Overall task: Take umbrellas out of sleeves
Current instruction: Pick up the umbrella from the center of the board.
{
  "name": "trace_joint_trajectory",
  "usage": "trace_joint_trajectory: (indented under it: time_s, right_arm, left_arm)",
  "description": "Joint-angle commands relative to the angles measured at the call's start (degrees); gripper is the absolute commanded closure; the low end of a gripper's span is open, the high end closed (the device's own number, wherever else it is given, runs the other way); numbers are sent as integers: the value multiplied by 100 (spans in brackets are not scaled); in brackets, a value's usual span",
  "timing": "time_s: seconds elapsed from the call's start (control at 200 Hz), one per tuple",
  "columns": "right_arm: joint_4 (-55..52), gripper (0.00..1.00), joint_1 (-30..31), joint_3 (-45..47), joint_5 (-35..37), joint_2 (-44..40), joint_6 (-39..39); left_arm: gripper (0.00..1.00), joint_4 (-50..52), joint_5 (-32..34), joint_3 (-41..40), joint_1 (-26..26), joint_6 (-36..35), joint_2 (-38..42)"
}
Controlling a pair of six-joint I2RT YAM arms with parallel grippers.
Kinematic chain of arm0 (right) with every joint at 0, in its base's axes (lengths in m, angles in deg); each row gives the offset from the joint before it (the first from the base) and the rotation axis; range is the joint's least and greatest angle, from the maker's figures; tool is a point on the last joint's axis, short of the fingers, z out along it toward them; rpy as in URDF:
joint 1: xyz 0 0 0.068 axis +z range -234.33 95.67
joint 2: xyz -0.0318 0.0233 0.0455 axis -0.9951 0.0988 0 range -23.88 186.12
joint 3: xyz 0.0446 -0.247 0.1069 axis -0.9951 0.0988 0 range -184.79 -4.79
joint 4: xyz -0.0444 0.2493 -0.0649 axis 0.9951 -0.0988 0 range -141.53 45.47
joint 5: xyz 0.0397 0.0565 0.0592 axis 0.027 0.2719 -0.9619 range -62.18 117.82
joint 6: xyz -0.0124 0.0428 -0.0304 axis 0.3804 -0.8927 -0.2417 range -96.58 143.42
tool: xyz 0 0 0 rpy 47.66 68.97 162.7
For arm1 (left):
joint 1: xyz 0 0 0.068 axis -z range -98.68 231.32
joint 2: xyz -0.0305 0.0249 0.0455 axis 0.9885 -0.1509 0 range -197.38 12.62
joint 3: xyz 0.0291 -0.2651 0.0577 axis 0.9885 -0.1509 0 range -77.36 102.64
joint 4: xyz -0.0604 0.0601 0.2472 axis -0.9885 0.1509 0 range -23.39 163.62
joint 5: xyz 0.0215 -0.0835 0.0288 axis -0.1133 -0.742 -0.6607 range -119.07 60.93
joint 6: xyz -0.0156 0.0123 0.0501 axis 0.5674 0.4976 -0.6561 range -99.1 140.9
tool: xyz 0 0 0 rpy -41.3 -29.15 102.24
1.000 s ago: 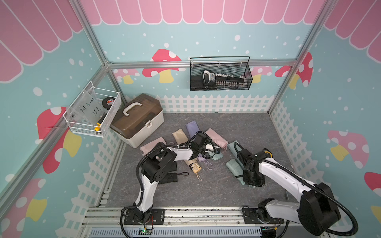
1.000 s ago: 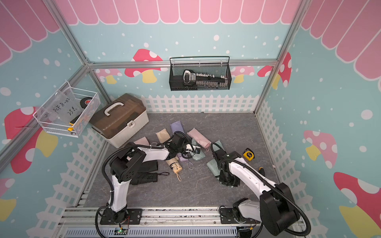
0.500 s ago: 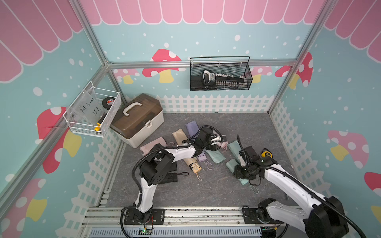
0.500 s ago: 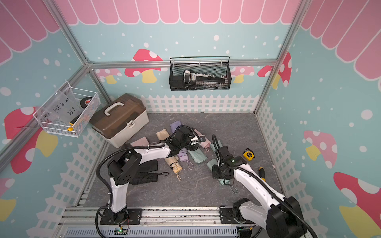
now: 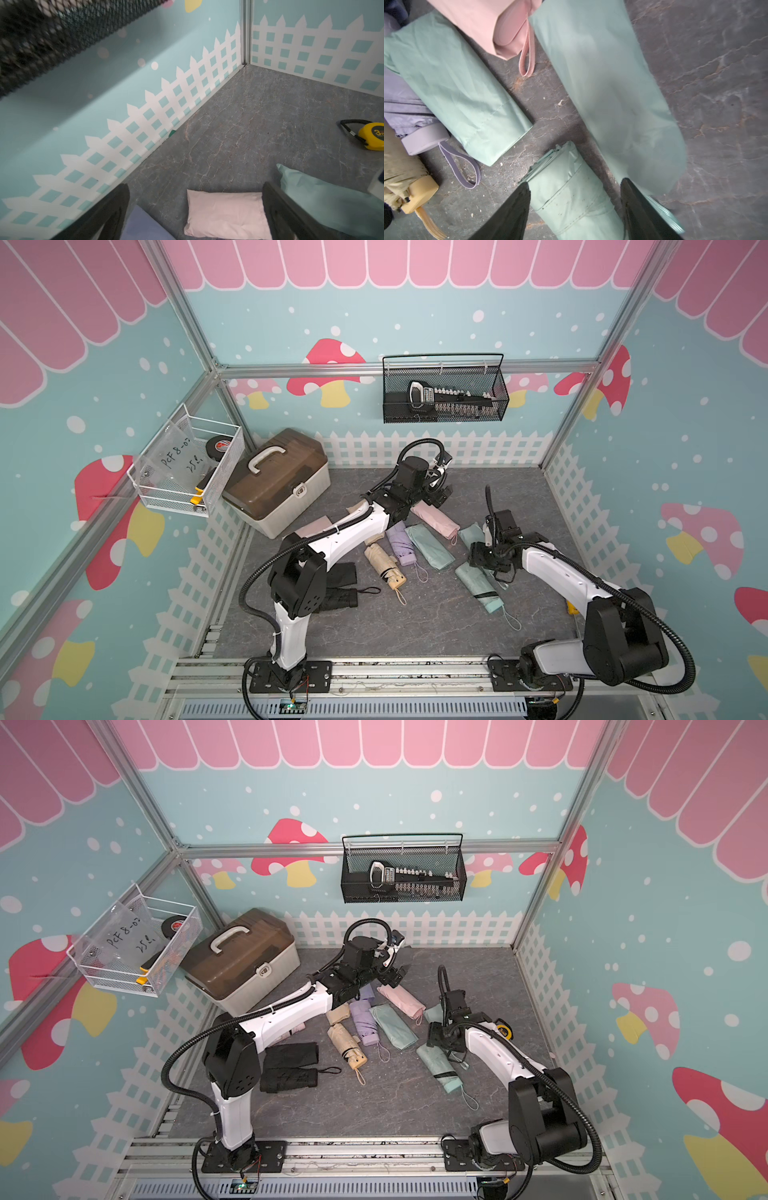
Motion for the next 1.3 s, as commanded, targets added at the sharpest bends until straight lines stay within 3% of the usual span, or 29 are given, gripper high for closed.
trace_joint_trajectory:
  time_s: [0.0,0.24,0.38,0.495,0.781,1.086,1.296]
  right_arm:
    - [84,32,-331,35,-35,-137,-236]
    - [362,37,-1607,722,-1254,-568,-410]
    - [140,38,-1904,858,-1170,-680,-604]
    - [181,38,-2033,1007,-1104,-858,-836]
    - [485,39,-2153,1179,-1128,-1047,-691]
    - [485,40,-2155,1505,-1370,-1361,-725]
    - [-99,40,-2148,1440,-1193,-1816,-638]
  left_arm:
    - [1,430,-631,374,-20,652,-353]
    - [1,1290,-1900,1891,-11,438,-1393]
    - [3,2171,-2534,3274,-2,436,-2262]
    - [3,2300,-2799,3794,7,607,-2695]
    - [3,2292,-2943,4049,51,910,-2921]
    - [3,2270,-3301,3781,42,1385,-2818]
    - [3,2266,-3339,3791,-8,1414,-2761]
